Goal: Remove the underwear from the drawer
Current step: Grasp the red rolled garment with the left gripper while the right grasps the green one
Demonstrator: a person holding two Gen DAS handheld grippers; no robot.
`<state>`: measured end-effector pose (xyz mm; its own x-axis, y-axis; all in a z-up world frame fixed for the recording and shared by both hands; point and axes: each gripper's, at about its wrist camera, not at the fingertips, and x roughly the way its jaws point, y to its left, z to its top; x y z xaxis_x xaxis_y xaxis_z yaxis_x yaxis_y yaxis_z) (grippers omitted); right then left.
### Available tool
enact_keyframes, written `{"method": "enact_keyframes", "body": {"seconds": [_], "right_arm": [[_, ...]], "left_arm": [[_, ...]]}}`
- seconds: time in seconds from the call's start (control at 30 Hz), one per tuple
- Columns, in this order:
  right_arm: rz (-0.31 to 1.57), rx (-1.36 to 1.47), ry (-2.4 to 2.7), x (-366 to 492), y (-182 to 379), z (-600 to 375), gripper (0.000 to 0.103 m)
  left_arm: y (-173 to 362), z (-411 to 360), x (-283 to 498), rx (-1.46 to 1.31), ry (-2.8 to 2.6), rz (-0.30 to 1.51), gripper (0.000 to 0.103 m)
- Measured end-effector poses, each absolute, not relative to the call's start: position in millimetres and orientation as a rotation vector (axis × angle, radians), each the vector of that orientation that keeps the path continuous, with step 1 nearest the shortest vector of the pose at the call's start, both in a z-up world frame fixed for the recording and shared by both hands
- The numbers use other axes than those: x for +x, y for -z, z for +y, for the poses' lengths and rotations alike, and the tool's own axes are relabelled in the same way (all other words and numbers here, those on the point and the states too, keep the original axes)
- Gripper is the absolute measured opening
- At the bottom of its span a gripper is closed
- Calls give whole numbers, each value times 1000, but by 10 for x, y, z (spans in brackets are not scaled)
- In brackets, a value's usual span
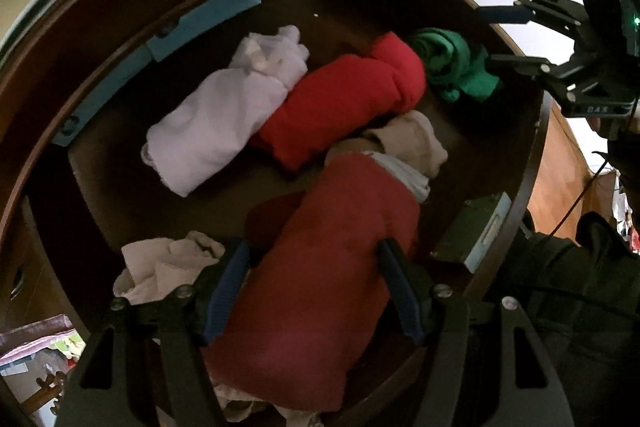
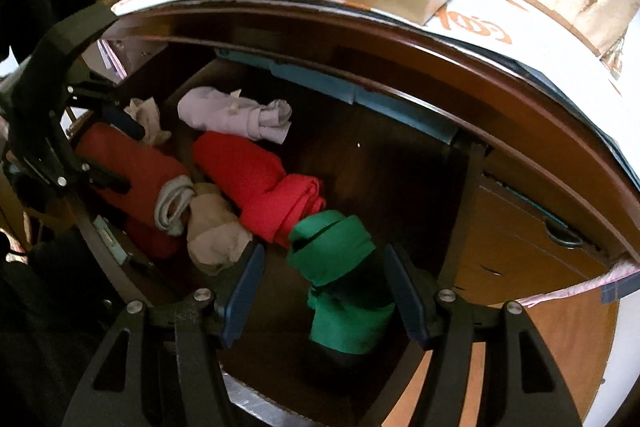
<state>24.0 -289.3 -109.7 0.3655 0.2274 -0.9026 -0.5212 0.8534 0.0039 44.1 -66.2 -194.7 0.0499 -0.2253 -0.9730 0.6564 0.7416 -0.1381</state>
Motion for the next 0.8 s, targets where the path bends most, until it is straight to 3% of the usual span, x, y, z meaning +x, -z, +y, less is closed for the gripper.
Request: {"method": "enact_keyframes", "body": {"seconds": [0.8], "right_arm": [[1211,-450,-503,469,1499,-2743,64]], "left_arm": [[2105,-672,536,319,744,1473,76]]}}
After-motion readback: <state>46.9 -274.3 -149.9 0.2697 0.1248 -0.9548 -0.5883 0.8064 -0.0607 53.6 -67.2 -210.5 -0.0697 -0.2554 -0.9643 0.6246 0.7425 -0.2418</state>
